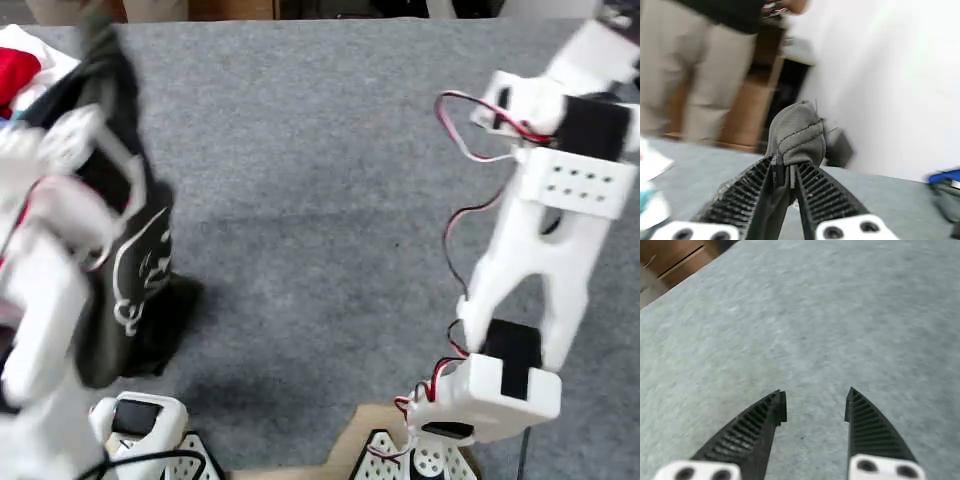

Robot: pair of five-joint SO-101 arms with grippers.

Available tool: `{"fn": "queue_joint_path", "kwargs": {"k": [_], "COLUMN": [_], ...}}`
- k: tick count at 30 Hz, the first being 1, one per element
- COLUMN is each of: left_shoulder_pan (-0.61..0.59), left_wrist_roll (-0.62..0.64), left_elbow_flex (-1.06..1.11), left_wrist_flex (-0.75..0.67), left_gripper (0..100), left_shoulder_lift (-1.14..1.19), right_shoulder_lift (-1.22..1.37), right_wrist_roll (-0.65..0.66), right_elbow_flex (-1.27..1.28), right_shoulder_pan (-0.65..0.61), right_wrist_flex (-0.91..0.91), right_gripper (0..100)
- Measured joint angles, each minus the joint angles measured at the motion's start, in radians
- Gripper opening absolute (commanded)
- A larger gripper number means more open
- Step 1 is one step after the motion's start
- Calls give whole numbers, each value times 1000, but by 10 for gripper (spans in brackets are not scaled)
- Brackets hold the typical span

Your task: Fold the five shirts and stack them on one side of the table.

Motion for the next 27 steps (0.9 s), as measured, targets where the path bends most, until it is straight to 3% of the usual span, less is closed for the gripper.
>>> {"fn": "queue_joint_path", "kwargs": {"k": [4,11,19,23,27], "left_shoulder_pan": [147,345,574,580,459], "left_wrist_roll": [0,-49,-354,-508,-543], "left_elbow_flex": [-17,-342,-899,-996,-1020], "left_wrist_flex": [-167,-198,-204,-204,-204], "left_gripper": [19,19,19,19,19], "left_shoulder_lift": [133,453,813,838,838], "right_shoulder_lift": [0,0,0,3,3], "right_wrist_roll": [0,0,0,0,0], "right_elbow_flex": [0,21,175,210,210], "right_shoulder_pan": [86,255,339,341,327], "right_wrist_flex": [40,48,48,48,48], "right_gripper": [200,200,200,200,200]}}
